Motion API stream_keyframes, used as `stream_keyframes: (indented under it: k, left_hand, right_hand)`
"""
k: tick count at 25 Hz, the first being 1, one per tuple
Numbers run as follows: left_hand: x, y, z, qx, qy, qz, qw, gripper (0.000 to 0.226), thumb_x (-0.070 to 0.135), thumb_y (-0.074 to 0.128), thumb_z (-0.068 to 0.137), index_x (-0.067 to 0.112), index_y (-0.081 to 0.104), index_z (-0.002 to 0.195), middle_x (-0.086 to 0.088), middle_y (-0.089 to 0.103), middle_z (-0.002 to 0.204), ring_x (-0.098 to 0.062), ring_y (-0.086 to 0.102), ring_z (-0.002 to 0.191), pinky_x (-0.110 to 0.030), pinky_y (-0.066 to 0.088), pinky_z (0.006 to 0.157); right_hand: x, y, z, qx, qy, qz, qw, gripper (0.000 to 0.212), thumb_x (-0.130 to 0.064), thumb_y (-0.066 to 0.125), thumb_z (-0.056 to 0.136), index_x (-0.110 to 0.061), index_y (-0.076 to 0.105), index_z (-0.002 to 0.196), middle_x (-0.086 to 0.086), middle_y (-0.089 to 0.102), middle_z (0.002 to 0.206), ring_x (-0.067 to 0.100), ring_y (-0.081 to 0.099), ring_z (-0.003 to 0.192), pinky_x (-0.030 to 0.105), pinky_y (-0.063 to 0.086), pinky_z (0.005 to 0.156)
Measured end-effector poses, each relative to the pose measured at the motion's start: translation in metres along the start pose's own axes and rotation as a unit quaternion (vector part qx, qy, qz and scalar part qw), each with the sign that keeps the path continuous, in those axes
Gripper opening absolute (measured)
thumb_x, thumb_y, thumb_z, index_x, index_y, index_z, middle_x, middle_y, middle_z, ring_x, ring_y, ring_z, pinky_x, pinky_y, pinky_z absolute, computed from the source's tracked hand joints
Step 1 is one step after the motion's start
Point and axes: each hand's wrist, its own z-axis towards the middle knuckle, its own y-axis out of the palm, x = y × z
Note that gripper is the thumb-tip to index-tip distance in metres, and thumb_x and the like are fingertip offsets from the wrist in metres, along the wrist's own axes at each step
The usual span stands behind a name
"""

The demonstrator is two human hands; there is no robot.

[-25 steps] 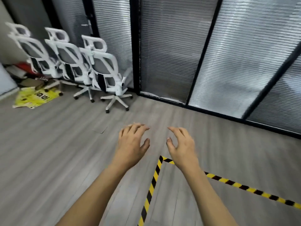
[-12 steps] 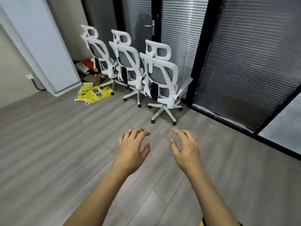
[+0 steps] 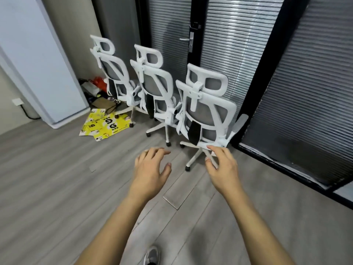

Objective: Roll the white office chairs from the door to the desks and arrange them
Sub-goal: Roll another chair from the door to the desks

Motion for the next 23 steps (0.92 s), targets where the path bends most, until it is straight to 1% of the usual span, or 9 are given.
stream_keyframes:
  k: [2,4,7,12,16,18,19,21,23]
  left_hand:
    - [-0.032,0.004,0.066,-0.012,0.020,-0.010,1.000,0.043,0.049,0.039,0.087,0.032,0.057,0.123,0.011,0.055,0.127,-0.019,0.047,0.120,-0.037,0.034,0.096]
    - [-0.058,0.011,0.134,-0.026,0.041,-0.015,0.999,0.036,0.043,0.046,0.089,0.033,0.057,0.122,0.011,0.055,0.127,-0.019,0.047,0.119,-0.036,0.034,0.093]
    - [-0.082,0.028,0.223,-0.053,0.074,-0.037,0.995,0.030,0.037,0.053,0.092,0.034,0.055,0.123,0.012,0.054,0.128,-0.018,0.046,0.121,-0.037,0.034,0.096]
    - [-0.114,0.086,0.368,-0.084,0.129,-0.033,0.988,0.031,0.037,0.055,0.093,0.034,0.055,0.124,0.012,0.055,0.130,-0.018,0.044,0.123,-0.039,0.034,0.101]
    - [-0.132,0.148,0.478,-0.133,0.141,-0.031,0.981,0.035,0.037,0.055,0.095,0.033,0.055,0.130,0.010,0.055,0.133,-0.020,0.044,0.128,-0.037,0.031,0.105]
    - [-0.142,0.169,0.525,-0.161,0.147,-0.022,0.976,0.039,0.040,0.054,0.095,0.033,0.053,0.134,0.009,0.054,0.135,-0.020,0.044,0.128,-0.037,0.031,0.105]
    - [-0.147,0.177,0.545,-0.165,0.158,-0.018,0.973,0.041,0.041,0.053,0.096,0.032,0.052,0.135,0.009,0.054,0.135,-0.020,0.045,0.128,-0.038,0.032,0.105]
    - [-0.163,0.197,0.592,-0.171,0.173,-0.026,0.970,0.045,0.045,0.050,0.095,0.030,0.050,0.137,0.006,0.055,0.132,-0.022,0.048,0.124,-0.041,0.036,0.104]
    - [-0.178,0.219,0.628,-0.178,0.187,-0.031,0.966,0.051,0.050,0.046,0.093,0.029,0.050,0.139,0.003,0.055,0.134,-0.023,0.049,0.124,-0.043,0.039,0.104]
  right_hand:
    - [-0.002,0.031,0.053,0.030,0.018,-0.004,0.999,0.037,-0.027,0.063,0.090,-0.030,0.063,0.127,-0.012,0.057,0.113,0.017,0.058,0.110,0.050,0.047,0.099]
    - [-0.001,0.056,0.105,0.047,0.030,-0.016,0.998,0.038,-0.032,0.059,0.090,-0.031,0.062,0.128,-0.015,0.055,0.115,0.015,0.057,0.113,0.048,0.046,0.102]
    - [0.008,0.079,0.168,0.066,0.068,-0.024,0.995,0.039,-0.035,0.054,0.090,-0.032,0.061,0.128,-0.014,0.055,0.118,0.014,0.056,0.114,0.046,0.046,0.103]
    - [0.065,0.121,0.276,0.126,0.114,-0.051,0.984,0.035,-0.030,0.060,0.091,-0.033,0.061,0.126,-0.013,0.057,0.119,0.013,0.056,0.115,0.045,0.047,0.101]
    - [0.126,0.154,0.372,0.154,0.154,-0.057,0.974,0.036,-0.033,0.058,0.091,-0.031,0.062,0.127,-0.007,0.059,0.121,0.020,0.058,0.114,0.046,0.047,0.101]
    - [0.152,0.168,0.415,0.155,0.186,-0.087,0.966,0.037,-0.033,0.061,0.091,-0.026,0.063,0.127,-0.002,0.060,0.122,0.025,0.058,0.114,0.047,0.045,0.103]
    - [0.162,0.171,0.432,0.142,0.203,-0.116,0.962,0.037,-0.034,0.063,0.091,-0.024,0.063,0.127,0.001,0.060,0.123,0.028,0.057,0.116,0.046,0.041,0.105]
    - [0.184,0.180,0.462,0.110,0.246,-0.177,0.947,0.042,-0.045,0.065,0.090,-0.021,0.063,0.125,0.003,0.061,0.124,0.030,0.054,0.119,0.043,0.036,0.106]
    - [0.197,0.188,0.473,0.090,0.270,-0.235,0.930,0.051,-0.059,0.060,0.085,-0.022,0.064,0.121,0.002,0.062,0.122,0.029,0.053,0.119,0.043,0.037,0.106]
